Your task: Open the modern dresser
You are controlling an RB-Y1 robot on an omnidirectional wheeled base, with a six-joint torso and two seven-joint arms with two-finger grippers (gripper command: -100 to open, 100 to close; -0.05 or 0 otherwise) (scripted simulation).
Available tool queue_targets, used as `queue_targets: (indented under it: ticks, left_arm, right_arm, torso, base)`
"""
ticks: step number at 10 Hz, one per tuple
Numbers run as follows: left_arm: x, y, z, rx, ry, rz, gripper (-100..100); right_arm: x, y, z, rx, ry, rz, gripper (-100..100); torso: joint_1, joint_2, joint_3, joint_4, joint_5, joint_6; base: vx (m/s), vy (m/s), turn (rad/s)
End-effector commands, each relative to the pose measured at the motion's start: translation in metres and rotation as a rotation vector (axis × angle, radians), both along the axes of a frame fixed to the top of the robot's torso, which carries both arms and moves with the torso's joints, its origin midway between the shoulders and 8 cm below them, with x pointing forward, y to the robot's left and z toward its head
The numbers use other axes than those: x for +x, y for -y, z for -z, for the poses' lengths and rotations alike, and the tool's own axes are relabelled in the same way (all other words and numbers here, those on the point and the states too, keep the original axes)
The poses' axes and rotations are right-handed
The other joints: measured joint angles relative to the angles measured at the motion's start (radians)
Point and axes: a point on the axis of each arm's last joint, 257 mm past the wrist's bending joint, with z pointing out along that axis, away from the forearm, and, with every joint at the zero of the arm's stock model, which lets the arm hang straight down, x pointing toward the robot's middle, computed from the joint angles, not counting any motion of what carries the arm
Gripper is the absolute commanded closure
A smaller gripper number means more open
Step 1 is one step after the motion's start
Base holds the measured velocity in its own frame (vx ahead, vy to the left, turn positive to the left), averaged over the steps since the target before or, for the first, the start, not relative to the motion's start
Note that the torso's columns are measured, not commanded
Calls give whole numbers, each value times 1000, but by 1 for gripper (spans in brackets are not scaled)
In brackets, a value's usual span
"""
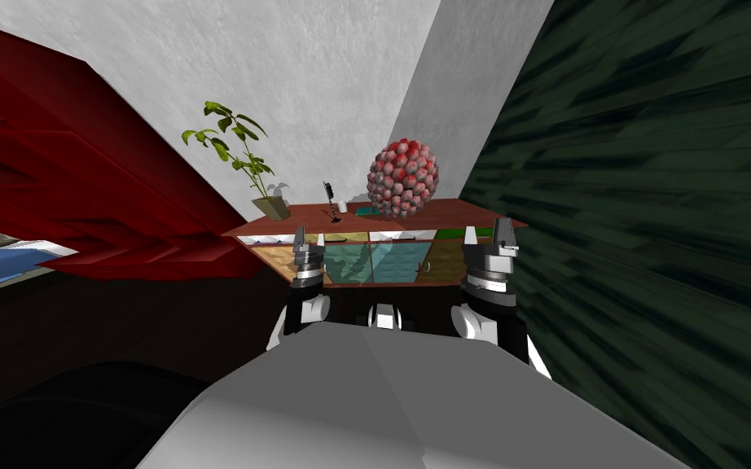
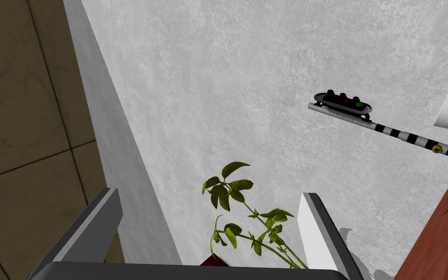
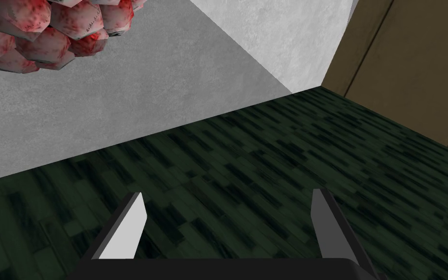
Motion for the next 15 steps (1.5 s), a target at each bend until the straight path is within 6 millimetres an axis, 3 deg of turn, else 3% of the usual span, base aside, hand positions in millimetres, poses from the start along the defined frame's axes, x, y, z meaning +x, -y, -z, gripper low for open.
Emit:
queue_targets:
  ticks: [1, 15]
  left_arm:
    - [4, 6, 8, 67, -14, 35, -100]
    - [20, -7, 93, 124, -46, 67, -100]
  right_arm:
    - [0, 0, 0, 0, 0, 0, 0]
    - [0, 0, 0, 0, 0, 0, 0]
  torso:
    - [-1, 3, -4, 3, 0, 0]
    - [3, 5, -4, 5, 1, 0]
  base:
    - [22, -50, -1]
    - [52, -80, -4]
